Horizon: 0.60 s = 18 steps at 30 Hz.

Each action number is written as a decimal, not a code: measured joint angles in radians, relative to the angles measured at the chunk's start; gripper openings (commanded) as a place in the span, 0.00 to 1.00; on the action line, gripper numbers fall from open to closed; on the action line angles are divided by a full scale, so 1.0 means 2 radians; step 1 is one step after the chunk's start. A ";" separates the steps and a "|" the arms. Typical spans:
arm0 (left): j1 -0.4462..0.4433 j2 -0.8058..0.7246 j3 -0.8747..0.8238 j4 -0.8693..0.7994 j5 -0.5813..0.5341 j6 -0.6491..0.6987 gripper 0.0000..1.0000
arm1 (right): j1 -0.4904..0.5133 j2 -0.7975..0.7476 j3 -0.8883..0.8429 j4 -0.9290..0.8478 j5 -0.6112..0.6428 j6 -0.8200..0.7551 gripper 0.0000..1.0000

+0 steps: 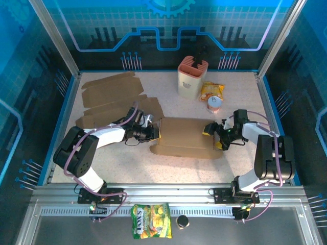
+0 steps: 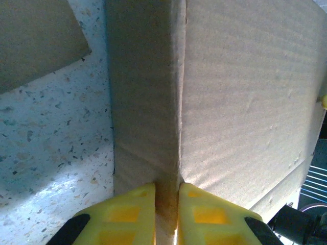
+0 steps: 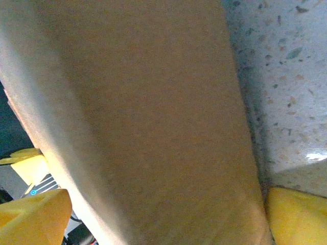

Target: Fold the paper box

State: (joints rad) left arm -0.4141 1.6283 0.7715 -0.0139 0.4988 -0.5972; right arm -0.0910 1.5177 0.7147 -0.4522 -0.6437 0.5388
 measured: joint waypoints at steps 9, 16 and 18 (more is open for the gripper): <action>0.003 -0.002 -0.004 0.004 0.000 0.002 0.14 | -0.001 -0.012 -0.012 0.016 -0.019 0.002 0.99; 0.010 -0.002 -0.004 0.002 0.000 0.014 0.13 | -0.001 -0.022 -0.014 0.022 -0.021 0.002 0.99; 0.013 -0.002 -0.005 0.002 0.000 0.015 0.13 | -0.002 -0.032 -0.014 0.021 -0.017 0.002 0.99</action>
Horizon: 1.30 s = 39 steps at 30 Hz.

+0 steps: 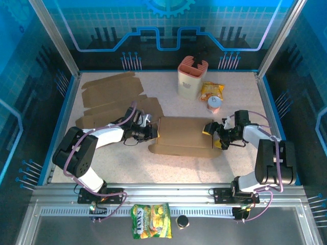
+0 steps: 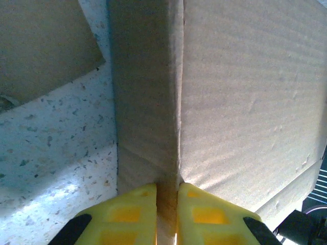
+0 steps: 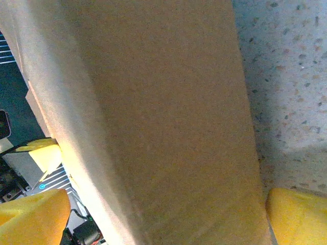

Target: Fold the paper box

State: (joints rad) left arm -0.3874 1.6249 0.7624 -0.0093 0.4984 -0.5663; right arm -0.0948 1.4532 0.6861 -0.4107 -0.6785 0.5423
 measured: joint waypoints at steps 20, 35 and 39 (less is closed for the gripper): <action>0.023 0.002 -0.023 0.040 0.031 0.009 0.11 | -0.003 0.026 0.018 0.005 -0.009 -0.005 1.00; 0.032 0.013 -0.019 0.048 0.047 0.009 0.16 | 0.023 0.032 -0.006 0.131 -0.069 0.077 0.72; 0.035 0.013 -0.013 0.041 0.039 0.010 0.21 | 0.027 0.019 -0.023 0.168 -0.073 0.122 0.62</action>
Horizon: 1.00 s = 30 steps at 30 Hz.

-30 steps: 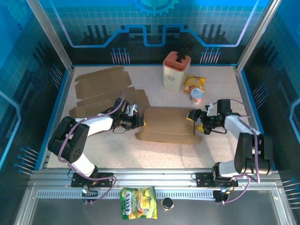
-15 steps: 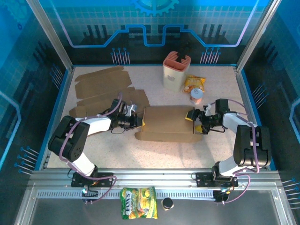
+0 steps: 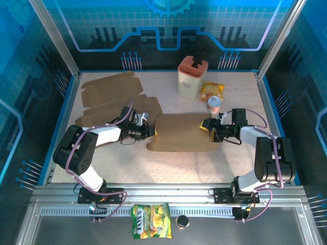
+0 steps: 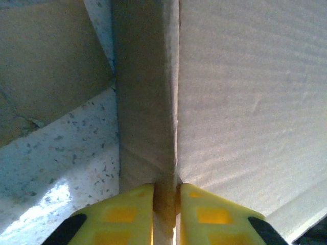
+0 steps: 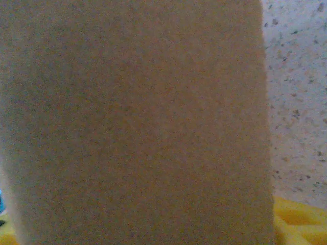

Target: Fold the paper box

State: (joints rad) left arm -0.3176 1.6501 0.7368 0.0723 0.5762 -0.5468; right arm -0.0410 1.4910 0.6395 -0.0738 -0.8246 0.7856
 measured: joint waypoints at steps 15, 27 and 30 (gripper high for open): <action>-0.004 -0.083 0.020 -0.096 -0.081 0.027 0.51 | 0.010 -0.059 -0.018 -0.005 -0.005 0.119 0.48; -0.155 -0.287 0.024 -0.085 -0.130 0.308 0.75 | -0.016 -0.089 0.011 -0.117 -0.009 0.197 0.43; -0.192 -0.296 0.039 -0.118 -0.142 0.416 0.80 | -0.026 -0.095 0.015 -0.153 -0.016 0.209 0.42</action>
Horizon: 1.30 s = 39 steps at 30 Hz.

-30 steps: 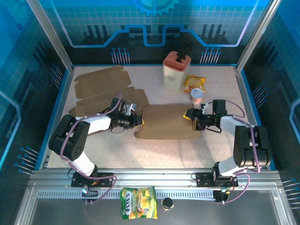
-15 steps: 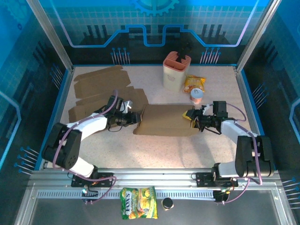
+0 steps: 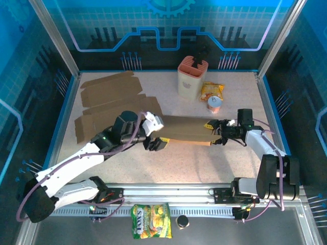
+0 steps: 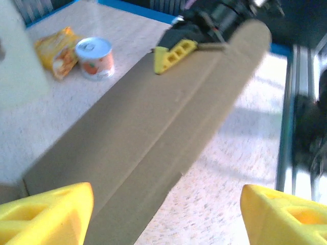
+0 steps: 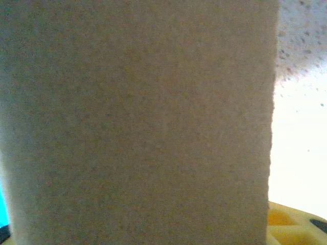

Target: Fold the paper box

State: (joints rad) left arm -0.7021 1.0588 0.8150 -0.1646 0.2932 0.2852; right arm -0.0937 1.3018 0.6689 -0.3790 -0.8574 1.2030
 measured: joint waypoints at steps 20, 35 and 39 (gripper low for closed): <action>-0.021 0.087 0.034 -0.070 -0.048 0.269 0.82 | -0.016 -0.007 0.000 -0.136 -0.040 0.031 0.40; -0.025 0.088 0.035 -0.091 -0.037 0.295 0.76 | -0.013 -0.040 -0.045 -0.187 -0.066 0.095 0.43; -0.025 0.096 0.037 -0.098 -0.034 0.304 0.74 | -0.008 -0.025 -0.050 -0.181 -0.075 0.110 0.46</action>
State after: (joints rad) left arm -0.7513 1.2510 0.8894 -0.3607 0.2249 0.8940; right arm -0.1097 1.2526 0.5690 -0.7406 -1.0073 1.4227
